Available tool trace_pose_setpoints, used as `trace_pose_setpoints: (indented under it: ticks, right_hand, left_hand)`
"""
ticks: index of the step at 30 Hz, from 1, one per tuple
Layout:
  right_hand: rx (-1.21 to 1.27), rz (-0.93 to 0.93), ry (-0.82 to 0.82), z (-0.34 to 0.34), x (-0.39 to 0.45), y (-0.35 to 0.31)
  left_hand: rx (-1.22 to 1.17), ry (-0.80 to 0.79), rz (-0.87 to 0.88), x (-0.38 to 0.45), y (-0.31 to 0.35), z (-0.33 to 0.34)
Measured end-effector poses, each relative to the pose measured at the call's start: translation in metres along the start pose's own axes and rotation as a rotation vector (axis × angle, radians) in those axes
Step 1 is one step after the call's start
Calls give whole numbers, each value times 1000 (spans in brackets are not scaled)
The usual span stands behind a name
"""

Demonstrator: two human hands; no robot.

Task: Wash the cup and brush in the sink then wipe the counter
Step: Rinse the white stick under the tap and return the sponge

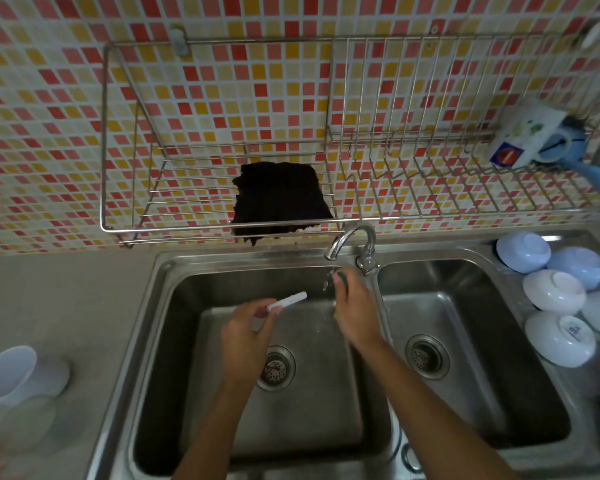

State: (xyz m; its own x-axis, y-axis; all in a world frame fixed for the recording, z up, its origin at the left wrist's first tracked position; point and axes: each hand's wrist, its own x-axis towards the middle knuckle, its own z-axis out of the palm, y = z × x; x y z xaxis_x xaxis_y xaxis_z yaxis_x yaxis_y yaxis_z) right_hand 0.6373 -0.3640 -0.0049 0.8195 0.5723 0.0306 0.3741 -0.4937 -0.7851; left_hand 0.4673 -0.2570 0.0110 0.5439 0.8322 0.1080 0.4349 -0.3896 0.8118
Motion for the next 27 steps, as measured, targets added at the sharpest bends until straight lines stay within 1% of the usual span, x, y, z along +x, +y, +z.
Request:
trace_pose_setpoints:
  ticks: [2,3,4,5,8,9,13,15,16,19,22,24,27]
  right_hand:
    - [-124,49,-120,20,-17,6]
    - [-173,101,-151,27,-23,13]
    - [-188,67,-165,35,-63,0]
    - [-185,27,-156,40,-99,-14]
    - [-173,19,-143,42,-100,-16]
    - [-176,39,-139,37,-96,-19]
    - [-197,174,-228,18,-78,-25]
    - [-101,126,-203,12,-81,-46]
    - [-7,89,-197,8,-80,-64]
    - [290,-19,-187,-4,-74,-130]
    - [446,-180,-106,-19,-63,-198]
    - [519,-243,-73,-22,-49,-234]
    - [498,-256,14,-13,-13,-269]
  left_hand:
    - [74,-101,-57,-6,-14,5]
    - [107,-121,-97,-10,-21,10]
    - [118,-83,-110,-43,-30,-19]
    - [122,-30,-93,-70,-37,-46]
    - [169,-11,-6,-65,-43,-54]
    - [175,-11,12,-60,-37,-57]
    - [134,-7,121,-42,-11,-60]
    - [123,17,164,-46,-5,-73]
    - [109,47,174,-47,-3,-83]
    - [58,92,150,-43,3,-112]
    - [39,112,160,-36,11,-140]
    - [42,111,173,-33,13,-158]
    - [49,95,179,-28,10,-182]
